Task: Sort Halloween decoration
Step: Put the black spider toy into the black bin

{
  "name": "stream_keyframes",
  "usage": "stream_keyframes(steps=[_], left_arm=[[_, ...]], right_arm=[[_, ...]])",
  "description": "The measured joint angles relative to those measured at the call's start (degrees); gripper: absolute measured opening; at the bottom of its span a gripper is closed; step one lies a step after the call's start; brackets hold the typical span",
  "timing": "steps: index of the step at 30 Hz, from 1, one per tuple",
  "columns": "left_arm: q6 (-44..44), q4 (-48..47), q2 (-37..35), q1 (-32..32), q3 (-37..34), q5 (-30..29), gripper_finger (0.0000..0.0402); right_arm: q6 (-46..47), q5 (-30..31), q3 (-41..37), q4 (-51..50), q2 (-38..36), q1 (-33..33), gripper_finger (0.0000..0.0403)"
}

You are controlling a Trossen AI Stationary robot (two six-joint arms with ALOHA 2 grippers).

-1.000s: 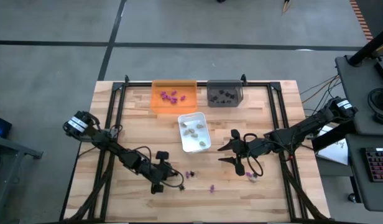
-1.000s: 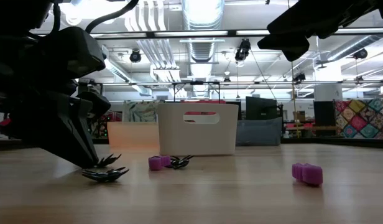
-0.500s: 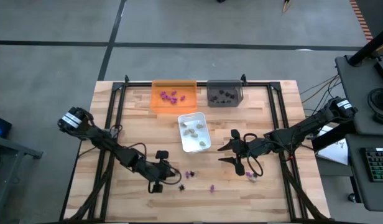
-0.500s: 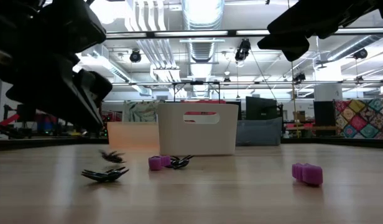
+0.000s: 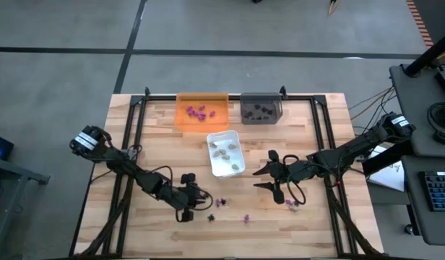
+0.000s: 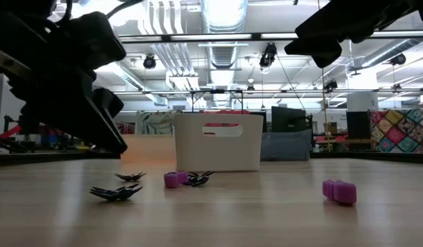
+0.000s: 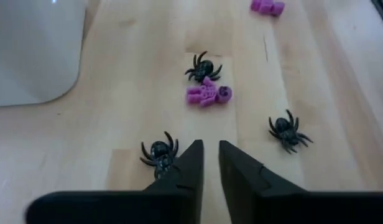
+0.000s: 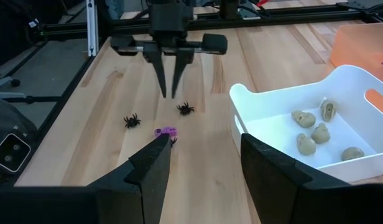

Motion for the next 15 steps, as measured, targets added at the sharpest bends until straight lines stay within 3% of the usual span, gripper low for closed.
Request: stream_keyframes(steps=[3,8,11,15], left_arm=[[-0.02,0.29,0.59,0.75,0.0,-0.66,0.0073],[-0.84,0.44,1.56,0.82,0.0,-7.08,0.0148],[-0.88,0.47,2.6,0.75,0.0,-7.23,0.0187],[-0.9,2.18,4.14,0.75,0.0,-5.62,0.0206]], right_arm=[[0.0,0.0,0.0,0.3,0.0,0.01,0.0183],[0.0,0.0,0.0,0.45,0.0,0.0,0.0183],[0.0,0.0,0.0,0.45,0.0,0.01,0.0183],[-0.02,0.0,-0.02,0.48,0.0,0.0,0.0183]])
